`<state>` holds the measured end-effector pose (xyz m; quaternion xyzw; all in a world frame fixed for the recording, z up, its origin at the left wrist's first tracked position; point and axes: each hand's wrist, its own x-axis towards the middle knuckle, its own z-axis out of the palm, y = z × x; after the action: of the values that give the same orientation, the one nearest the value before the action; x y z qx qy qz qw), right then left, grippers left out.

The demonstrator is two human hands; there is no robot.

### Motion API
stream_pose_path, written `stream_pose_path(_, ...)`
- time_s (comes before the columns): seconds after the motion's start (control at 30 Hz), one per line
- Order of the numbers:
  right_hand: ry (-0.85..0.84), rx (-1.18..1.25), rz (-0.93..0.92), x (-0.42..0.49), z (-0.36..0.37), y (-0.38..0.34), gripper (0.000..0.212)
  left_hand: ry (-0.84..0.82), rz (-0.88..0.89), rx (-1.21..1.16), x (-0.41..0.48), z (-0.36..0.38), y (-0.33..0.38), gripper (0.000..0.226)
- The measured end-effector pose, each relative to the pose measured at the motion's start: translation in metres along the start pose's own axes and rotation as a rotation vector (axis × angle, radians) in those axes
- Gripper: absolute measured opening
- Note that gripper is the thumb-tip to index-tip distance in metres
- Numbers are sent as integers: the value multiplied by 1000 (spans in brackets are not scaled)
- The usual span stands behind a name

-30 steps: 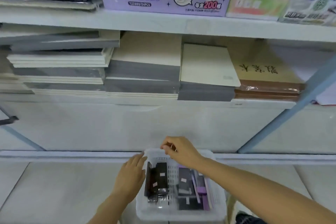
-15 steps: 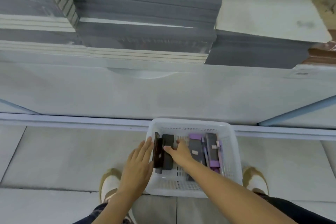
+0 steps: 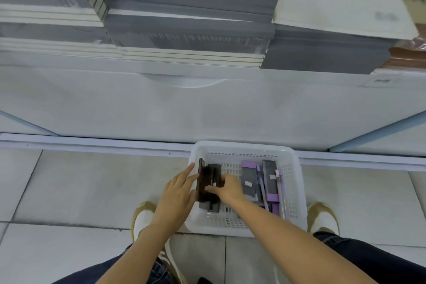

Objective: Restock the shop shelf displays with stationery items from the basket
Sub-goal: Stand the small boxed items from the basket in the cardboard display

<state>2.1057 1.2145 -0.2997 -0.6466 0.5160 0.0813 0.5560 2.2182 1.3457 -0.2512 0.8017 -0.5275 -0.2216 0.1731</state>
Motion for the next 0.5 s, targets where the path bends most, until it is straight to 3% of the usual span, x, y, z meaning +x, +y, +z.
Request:
stream_pose_path(0.17, -3, -27, -21, -4, -23, -2, 16, -10, -22, -29, 3, -5, 0, 38)
stream_pose_path(0.27, -97, 113, -88, -12, -46, -9, 18, 74, -69, -116, 8, -8, 6, 35)
stream_pose_path(0.37, -274, 306, -151, -20, -58, -22, 18, 132, -302, -515, 18, -17, 23, 32)
stream_pose_path(0.43, -357, 380, -182, -22, -57, -32, 26, 72, -438, -917, 25, -24, 34, 33)
stream_pose_path(0.5, -406, 383, -232, -24, -52, -41, 25, 15, -505, -1165, 29, -26, 36, 38)
